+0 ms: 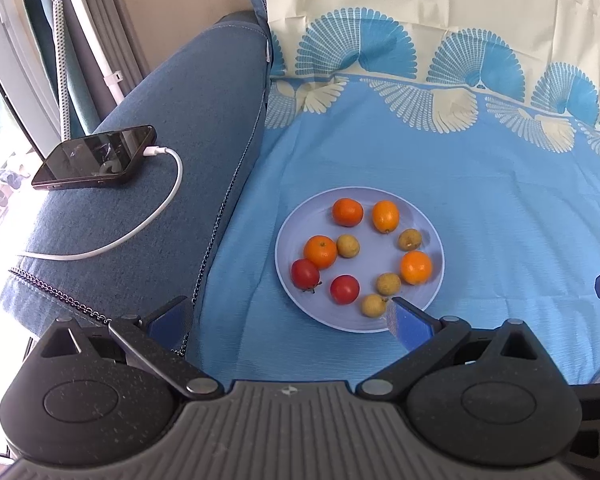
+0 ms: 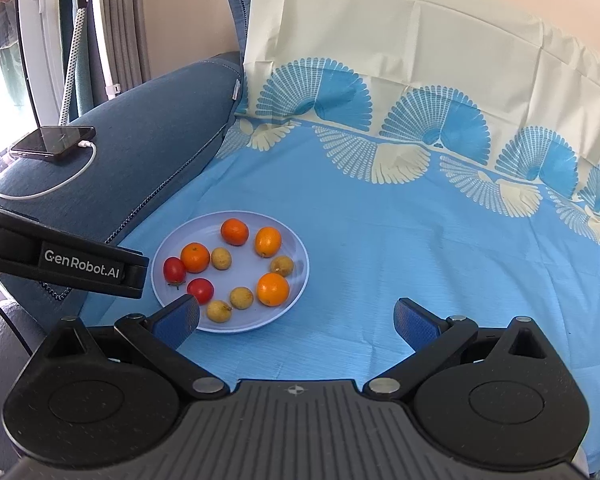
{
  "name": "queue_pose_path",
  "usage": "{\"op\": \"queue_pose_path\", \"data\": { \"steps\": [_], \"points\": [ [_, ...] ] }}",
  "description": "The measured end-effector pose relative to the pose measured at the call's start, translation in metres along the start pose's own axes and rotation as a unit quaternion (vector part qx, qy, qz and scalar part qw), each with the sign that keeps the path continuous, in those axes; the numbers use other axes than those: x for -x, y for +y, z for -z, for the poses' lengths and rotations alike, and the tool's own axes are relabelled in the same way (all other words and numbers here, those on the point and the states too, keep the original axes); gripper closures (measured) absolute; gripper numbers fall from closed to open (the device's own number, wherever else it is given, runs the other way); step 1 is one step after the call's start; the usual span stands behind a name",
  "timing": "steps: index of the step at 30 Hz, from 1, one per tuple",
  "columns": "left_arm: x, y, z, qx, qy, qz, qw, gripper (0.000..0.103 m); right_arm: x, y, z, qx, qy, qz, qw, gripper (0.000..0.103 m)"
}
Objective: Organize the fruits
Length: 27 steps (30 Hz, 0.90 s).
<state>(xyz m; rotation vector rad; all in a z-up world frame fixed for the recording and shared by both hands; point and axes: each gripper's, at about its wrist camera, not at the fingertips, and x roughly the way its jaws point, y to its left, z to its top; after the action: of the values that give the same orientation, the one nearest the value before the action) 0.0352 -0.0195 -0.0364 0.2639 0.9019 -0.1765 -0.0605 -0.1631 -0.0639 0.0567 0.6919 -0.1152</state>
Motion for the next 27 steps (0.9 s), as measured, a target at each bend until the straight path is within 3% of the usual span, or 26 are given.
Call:
{"op": "queue_pose_path", "data": {
  "steps": [27],
  "points": [
    [-0.0090,0.0007,-0.0011,-0.002,0.011,-0.006,0.9999,0.000,-0.0066,0.0000,-0.0041,-0.003,0.002,0.004,1.000,0.001]
  ]
}}
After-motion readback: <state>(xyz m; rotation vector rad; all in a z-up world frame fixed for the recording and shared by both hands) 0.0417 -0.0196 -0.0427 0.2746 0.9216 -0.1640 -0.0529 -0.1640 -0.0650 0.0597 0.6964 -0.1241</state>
